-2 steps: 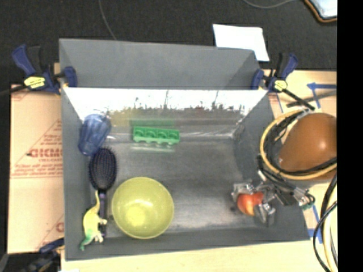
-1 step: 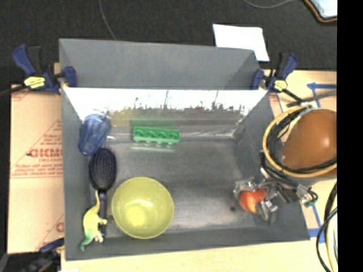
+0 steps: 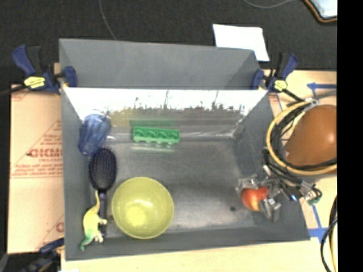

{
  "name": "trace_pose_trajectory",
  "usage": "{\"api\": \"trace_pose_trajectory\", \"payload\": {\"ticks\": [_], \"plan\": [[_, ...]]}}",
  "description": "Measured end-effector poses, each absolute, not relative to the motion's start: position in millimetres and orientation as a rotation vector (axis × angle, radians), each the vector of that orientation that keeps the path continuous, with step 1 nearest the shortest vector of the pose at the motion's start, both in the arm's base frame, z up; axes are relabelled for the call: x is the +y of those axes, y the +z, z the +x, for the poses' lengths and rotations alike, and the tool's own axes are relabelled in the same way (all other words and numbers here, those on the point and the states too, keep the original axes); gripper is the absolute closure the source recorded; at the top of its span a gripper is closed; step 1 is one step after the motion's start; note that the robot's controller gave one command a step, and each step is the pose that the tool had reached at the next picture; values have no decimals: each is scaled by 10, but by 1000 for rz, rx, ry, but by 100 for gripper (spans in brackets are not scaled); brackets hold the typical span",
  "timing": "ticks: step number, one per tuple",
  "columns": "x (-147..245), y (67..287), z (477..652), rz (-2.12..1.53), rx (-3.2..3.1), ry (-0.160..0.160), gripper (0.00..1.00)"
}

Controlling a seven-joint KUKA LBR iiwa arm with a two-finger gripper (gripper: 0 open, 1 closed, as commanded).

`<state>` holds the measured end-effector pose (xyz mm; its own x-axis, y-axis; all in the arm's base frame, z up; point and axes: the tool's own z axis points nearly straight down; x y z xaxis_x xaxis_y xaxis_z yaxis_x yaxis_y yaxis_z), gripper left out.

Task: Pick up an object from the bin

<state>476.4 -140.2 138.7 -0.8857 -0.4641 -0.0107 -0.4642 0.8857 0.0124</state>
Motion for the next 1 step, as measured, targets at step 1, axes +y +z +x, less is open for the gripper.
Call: {"api": "trace_pose_trajectory", "payload": {"ticks": [1], "plan": [[-1406,1517,4773,-745,3040,19,100]]}}
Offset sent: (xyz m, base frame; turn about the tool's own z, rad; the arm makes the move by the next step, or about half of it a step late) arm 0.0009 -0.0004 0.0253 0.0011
